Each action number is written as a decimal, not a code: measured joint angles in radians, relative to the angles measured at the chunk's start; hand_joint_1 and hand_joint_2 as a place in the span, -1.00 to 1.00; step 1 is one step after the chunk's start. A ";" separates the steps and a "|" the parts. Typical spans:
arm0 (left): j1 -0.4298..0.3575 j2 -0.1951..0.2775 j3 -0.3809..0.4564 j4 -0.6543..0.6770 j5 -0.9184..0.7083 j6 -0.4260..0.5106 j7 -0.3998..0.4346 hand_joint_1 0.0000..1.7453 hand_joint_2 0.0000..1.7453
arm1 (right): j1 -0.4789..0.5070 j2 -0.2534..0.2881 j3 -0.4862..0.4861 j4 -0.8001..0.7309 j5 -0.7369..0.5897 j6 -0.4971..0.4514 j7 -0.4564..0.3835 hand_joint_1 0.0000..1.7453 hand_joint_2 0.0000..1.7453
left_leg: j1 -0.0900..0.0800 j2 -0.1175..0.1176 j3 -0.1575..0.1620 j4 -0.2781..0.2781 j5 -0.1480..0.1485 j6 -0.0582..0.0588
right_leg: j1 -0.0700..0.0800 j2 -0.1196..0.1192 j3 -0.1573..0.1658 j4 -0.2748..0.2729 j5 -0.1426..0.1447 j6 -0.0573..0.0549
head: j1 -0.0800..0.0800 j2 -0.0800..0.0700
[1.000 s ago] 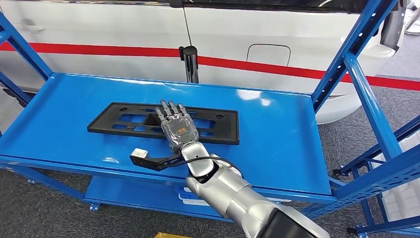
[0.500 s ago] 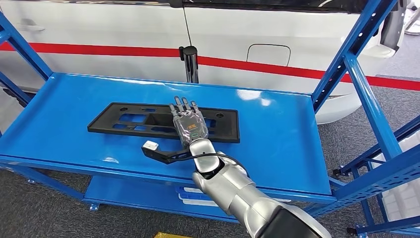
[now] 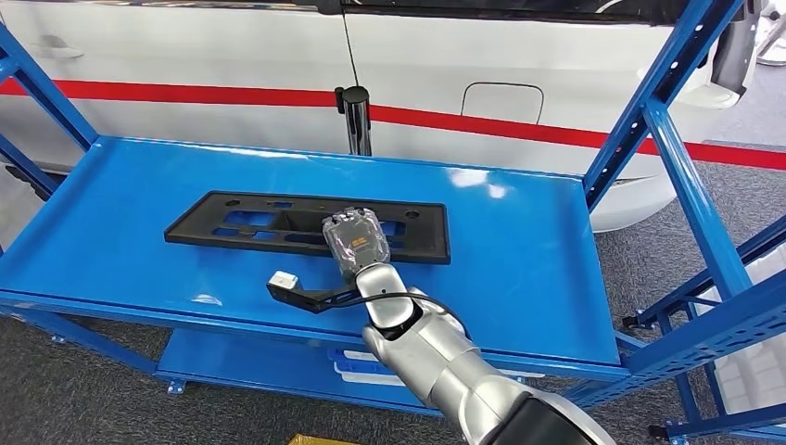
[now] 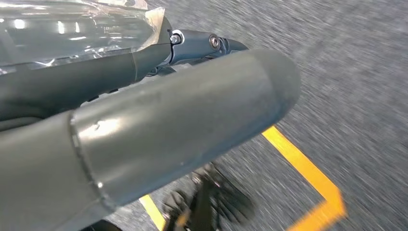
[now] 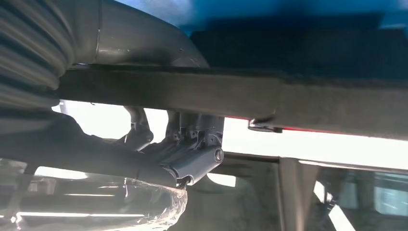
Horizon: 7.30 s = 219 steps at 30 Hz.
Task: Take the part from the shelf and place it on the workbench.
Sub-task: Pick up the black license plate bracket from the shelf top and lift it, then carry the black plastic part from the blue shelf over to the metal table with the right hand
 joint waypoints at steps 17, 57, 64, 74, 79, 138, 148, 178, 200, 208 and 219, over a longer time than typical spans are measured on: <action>-0.002 0.001 0.021 -0.008 -0.049 -0.031 -0.272 -1.00 1.00 | 0.119 0.000 -0.069 -0.284 0.079 -0.018 -0.138 0.96 1.00 | 0.000 0.000 0.000 0.000 0.000 0.000 | 0.000 0.000 -0.001 0.000 0.000 0.000 | 0.000 0.000; -0.010 0.002 0.030 -0.008 -0.082 -0.270 -0.117 -1.00 1.00 | 0.249 -0.044 -0.098 -0.853 -0.476 -0.017 -0.393 1.00 1.00 | -0.002 0.004 -0.001 0.004 -0.004 0.004 | -0.004 0.004 -0.001 -0.001 0.000 0.001 | 0.000 0.000; -0.009 0.002 0.058 -0.008 -0.049 -0.294 -0.077 -1.00 1.00 | 0.267 -0.040 -0.091 -0.852 -0.645 0.056 -0.432 1.00 1.00 | -0.003 0.005 -0.001 0.002 -0.001 0.022 | -0.006 0.004 -0.001 -0.001 0.000 0.008 | 0.000 0.000; -0.005 -0.004 0.083 -0.007 -0.039 -0.303 -0.065 -1.00 1.00 | 0.285 -0.034 -0.080 -0.810 -0.710 0.068 -0.454 1.00 1.00 | 0.009 0.014 -0.003 -0.011 0.019 0.025 | -0.020 0.000 -0.015 0.113 -0.070 0.036 | 0.005 0.000; -0.004 -0.006 0.096 -0.007 -0.030 -0.305 -0.064 -1.00 1.00 | 0.285 -0.029 -0.076 -0.788 -0.751 0.072 -0.480 1.00 1.00 | 0.013 0.007 -0.022 0.009 0.024 -0.009 | -0.018 0.008 0.035 0.008 -0.029 0.021 | 0.001 0.000; -0.012 -0.003 0.158 -0.007 -0.057 -0.370 -0.059 -1.00 1.00 | 0.262 -0.027 -0.100 -0.703 -0.973 0.048 -0.544 1.00 1.00 | 0.003 0.047 -0.077 0.009 0.074 0.011 | 0.010 -0.015 0.124 -0.007 -0.088 0.008 | 0.005 0.000; -0.032 -0.003 0.129 -0.007 -0.137 -0.442 -0.065 -1.00 1.00 | 0.328 -0.066 -0.238 -0.823 -1.034 0.066 -0.547 1.00 1.00 | 0.028 0.044 -0.125 0.306 -0.111 -0.037 | 0.002 -0.023 0.039 -0.027 -0.004 -0.030 | -0.005 0.000; -0.141 -0.069 0.004 -0.011 -0.216 -0.636 -0.065 -1.00 1.00 | 0.441 -0.115 -0.390 -0.963 -0.952 0.083 -0.553 1.00 1.00 | 0.014 0.043 -0.141 0.299 -0.120 -0.019 | 0.001 -0.016 0.034 -0.018 -0.004 -0.022 | 0.005 0.000; -0.112 -0.093 -0.003 -0.010 -0.217 -0.640 -0.109 -1.00 1.00 | 0.356 -0.115 -0.367 -0.790 -1.068 0.054 -0.661 1.00 1.00 | -0.003 0.046 -0.108 0.028 0.090 0.023 | 0.018 -0.010 0.125 -0.003 -0.098 0.007 | 0.015 0.000; -0.087 -0.085 0.000 -0.010 -0.193 -0.640 -0.152 -1.00 1.00 | 0.273 -0.122 -0.334 -0.671 -1.163 0.027 -0.673 1.00 1.00 | 0.012 0.039 -0.178 0.286 -0.099 -0.020 | 0.006 -0.015 0.055 -0.025 -0.017 -0.032 | 0.003 0.000; -0.083 -0.069 0.011 -0.014 -0.193 -0.696 -0.159 -1.00 1.00 | 0.329 -0.139 -0.306 -0.769 -1.143 0.013 -0.605 1.00 1.00 | 0.013 0.043 0.057 0.006 -0.036 0.008 | 0.010 -0.017 -0.037 0.015 0.023 0.015 | 0.006 0.000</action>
